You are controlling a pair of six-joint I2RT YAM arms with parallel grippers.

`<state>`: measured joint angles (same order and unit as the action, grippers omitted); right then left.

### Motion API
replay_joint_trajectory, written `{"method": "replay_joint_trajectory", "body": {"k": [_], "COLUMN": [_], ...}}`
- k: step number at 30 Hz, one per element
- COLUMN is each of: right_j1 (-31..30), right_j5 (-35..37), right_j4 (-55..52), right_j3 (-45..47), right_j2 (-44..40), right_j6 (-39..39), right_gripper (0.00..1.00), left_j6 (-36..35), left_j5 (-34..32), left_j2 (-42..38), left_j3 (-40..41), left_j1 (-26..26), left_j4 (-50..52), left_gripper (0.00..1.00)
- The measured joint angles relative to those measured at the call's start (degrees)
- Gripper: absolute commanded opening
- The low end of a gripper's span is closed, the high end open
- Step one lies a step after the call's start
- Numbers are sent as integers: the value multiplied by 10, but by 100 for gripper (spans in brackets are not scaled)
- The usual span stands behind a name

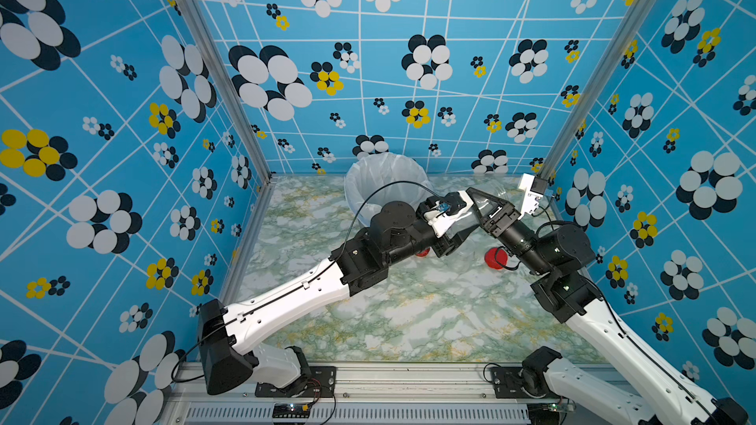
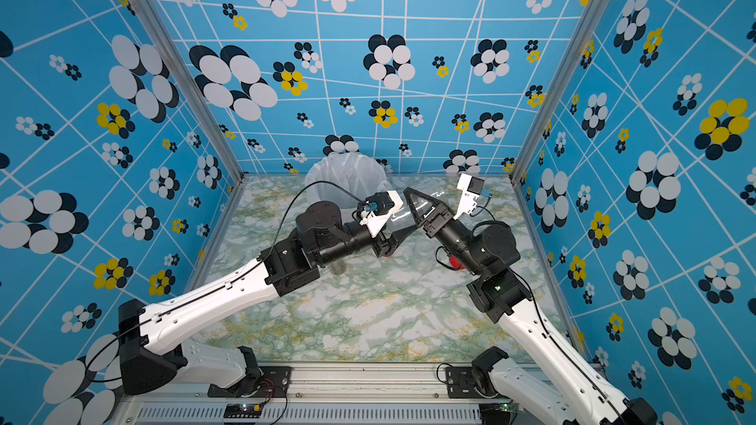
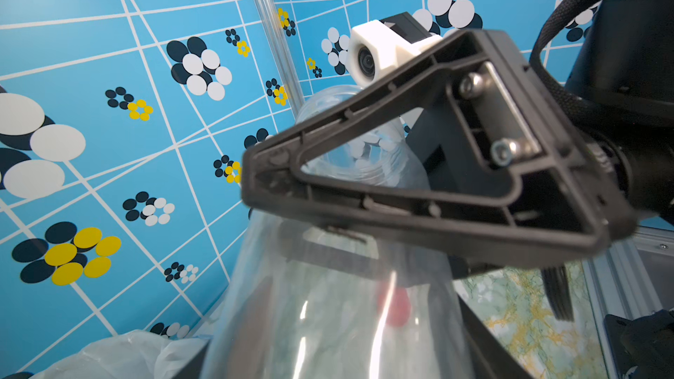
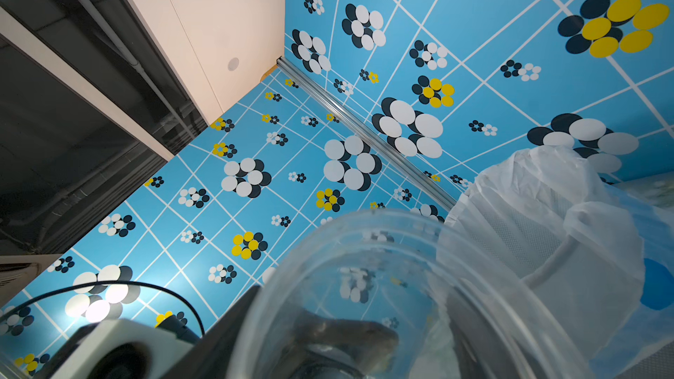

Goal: Empty moldy mung beans from jars
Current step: Place the jar at the center of the board.

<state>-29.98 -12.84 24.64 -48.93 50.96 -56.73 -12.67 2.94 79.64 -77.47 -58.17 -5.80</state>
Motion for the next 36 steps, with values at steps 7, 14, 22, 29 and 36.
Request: {"method": "replay_joint_trajectory", "body": {"k": [7, 14, 22, 29, 36], "right_j1": [0, 0, -2, -4, -33], "right_j5": [4, 25, 72, 59, 62], "right_j4": [-37, -166, -288, -314, -344], "right_j3": [-2, -40, -73, 9, 112], "right_j2": [-3, -17, -58, -95, -96], "right_j6": [63, 175, 315, 371, 413], "right_gripper": [61, 61, 61, 58, 58], "left_j6": [-1, 11, 42, 71, 92], "left_j5": [-16, -46, -105, -172, -213], "left_j2": [6, -16, -118, -244, -267], "left_j3": [-3, 22, 87, 170, 185], "left_j1": [-2, -8, -15, -15, -15], "left_j4": [30, 56, 100, 121, 160], "left_gripper": [89, 93, 94, 94, 94]}}
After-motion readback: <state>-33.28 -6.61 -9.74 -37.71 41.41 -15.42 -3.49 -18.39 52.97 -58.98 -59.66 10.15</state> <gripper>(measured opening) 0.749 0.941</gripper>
